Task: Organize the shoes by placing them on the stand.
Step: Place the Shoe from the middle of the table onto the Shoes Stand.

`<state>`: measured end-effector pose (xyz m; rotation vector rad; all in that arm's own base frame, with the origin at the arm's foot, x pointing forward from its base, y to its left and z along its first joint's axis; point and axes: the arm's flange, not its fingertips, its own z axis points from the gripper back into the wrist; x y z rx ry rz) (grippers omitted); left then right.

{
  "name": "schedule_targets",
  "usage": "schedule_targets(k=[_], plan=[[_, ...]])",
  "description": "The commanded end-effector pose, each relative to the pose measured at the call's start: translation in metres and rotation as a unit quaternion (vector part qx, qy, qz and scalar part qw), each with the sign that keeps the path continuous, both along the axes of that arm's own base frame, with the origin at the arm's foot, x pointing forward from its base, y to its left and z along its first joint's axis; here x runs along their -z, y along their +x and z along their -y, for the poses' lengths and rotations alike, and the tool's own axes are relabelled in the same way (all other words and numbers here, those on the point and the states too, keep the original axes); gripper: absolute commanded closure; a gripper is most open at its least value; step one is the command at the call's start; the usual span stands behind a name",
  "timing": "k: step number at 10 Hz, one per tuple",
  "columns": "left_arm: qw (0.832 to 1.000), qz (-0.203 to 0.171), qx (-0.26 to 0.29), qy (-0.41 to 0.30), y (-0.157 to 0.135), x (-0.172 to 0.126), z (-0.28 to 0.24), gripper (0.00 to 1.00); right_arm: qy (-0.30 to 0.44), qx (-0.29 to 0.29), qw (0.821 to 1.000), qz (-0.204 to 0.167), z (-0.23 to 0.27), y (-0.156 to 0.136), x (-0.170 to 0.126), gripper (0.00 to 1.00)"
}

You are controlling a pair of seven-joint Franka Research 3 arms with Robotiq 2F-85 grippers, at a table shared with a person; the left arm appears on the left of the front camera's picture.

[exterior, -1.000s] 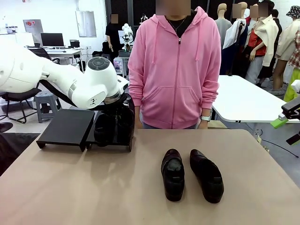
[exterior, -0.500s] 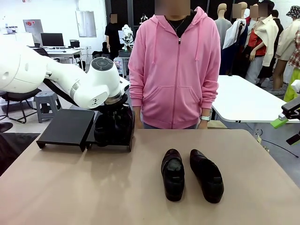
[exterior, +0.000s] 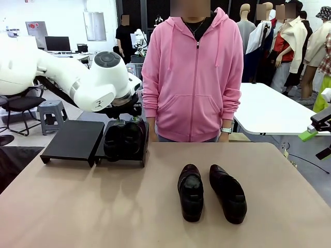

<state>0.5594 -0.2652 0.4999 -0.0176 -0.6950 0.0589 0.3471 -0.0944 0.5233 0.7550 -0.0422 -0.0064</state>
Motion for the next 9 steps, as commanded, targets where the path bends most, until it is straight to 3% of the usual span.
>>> schedule_targets(k=[1, 2, 3, 4, 5, 6, 7, 8, 9], plan=[[1.000, 0.008, 0.019, -0.001, -0.075, -0.024, -0.007, 0.00, 0.005, 0.009, 1.000, -0.006, -0.002, -0.001, -0.004, 0.00], [0.994, -0.077, 0.069, -0.025, -0.117, -0.036, -0.017, 0.00, 0.005, 0.009, 1.000, -0.006, -0.002, -0.001, -0.004, 0.00], [0.985, -0.121, 0.111, -0.047, -0.154, -0.042, -0.032, 0.00, 0.005, 0.009, 1.000, -0.006, -0.002, -0.001, -0.004, 0.00], [0.978, -0.150, 0.119, -0.086, -0.187, -0.043, -0.056, 0.00, 0.005, 0.009, 1.000, -0.006, -0.002, -0.001, -0.004, 0.00], [0.978, -0.163, 0.089, -0.100, -0.216, -0.038, -0.086, 0.00, 0.005, 0.009, 1.000, -0.006, -0.002, -0.001, -0.004, 0.00], [0.967, -0.171, 0.086, -0.166, -0.236, -0.026, -0.121, 0.00, 0.005, 0.009, 1.000, -0.006, -0.002, -0.001, -0.004, 0.00], [0.953, -0.170, 0.078, -0.240, -0.245, -0.009, -0.147, 0.00, 0.005, 0.009, 1.000, -0.006, -0.002, -0.001, -0.004, 0.00], [0.931, -0.180, 0.132, -0.288, -0.248, 0.008, -0.170, 0.00, 0.005, 0.009, 1.000, -0.006, -0.002, -0.001, -0.004, 0.00], [0.913, -0.201, 0.128, -0.330, -0.241, 0.024, -0.196, 0.00, 0.005, 0.009, 1.000, -0.006, -0.002, -0.001, -0.004, 0.00]])
